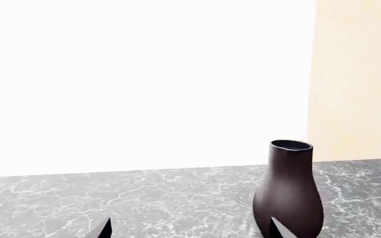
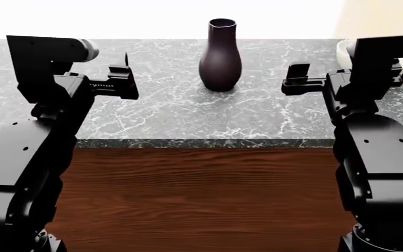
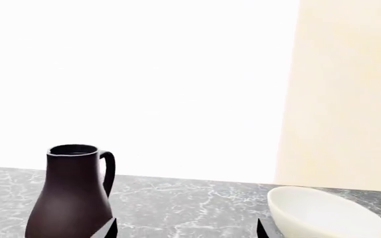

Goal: Pick the pitcher and bowl and place them in the sink. Then turn on the water.

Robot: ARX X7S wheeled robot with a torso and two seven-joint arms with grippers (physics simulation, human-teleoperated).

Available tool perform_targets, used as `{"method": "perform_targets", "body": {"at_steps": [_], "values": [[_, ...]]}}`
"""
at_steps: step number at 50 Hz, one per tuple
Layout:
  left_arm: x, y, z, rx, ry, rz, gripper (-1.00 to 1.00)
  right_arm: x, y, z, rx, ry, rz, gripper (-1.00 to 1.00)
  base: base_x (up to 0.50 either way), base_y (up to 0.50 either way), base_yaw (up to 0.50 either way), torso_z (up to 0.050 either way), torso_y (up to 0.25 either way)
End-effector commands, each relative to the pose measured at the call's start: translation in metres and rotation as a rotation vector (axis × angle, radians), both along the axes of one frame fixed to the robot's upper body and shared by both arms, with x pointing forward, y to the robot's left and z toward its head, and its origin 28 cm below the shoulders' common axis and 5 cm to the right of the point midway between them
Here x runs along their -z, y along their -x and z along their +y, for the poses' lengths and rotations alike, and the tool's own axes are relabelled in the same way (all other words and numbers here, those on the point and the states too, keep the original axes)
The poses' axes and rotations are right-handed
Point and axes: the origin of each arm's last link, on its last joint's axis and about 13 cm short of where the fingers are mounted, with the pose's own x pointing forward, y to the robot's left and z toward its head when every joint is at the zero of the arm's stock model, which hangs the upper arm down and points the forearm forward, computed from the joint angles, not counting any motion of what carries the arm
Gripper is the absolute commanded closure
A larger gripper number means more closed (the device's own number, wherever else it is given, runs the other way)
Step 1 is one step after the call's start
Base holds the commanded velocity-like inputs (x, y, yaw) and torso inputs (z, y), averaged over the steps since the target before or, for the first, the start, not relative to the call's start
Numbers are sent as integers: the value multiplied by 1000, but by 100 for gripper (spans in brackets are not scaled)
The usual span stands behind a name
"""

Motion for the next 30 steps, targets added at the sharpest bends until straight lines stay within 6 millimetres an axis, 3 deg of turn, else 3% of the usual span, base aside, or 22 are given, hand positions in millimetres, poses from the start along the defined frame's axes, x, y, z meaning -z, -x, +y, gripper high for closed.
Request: {"method": "perform_targets", "body": {"at_steps": [1, 30], "values": [[-1, 0, -2, 23, -1, 3, -100, 1, -1, 0, -1, 3, 7, -100, 0, -500, 0, 0, 0], [0, -1, 1, 20, 17, 0, -100, 6, 0, -1, -4, 5, 22, -100, 0, -500, 0, 0, 0]]}}
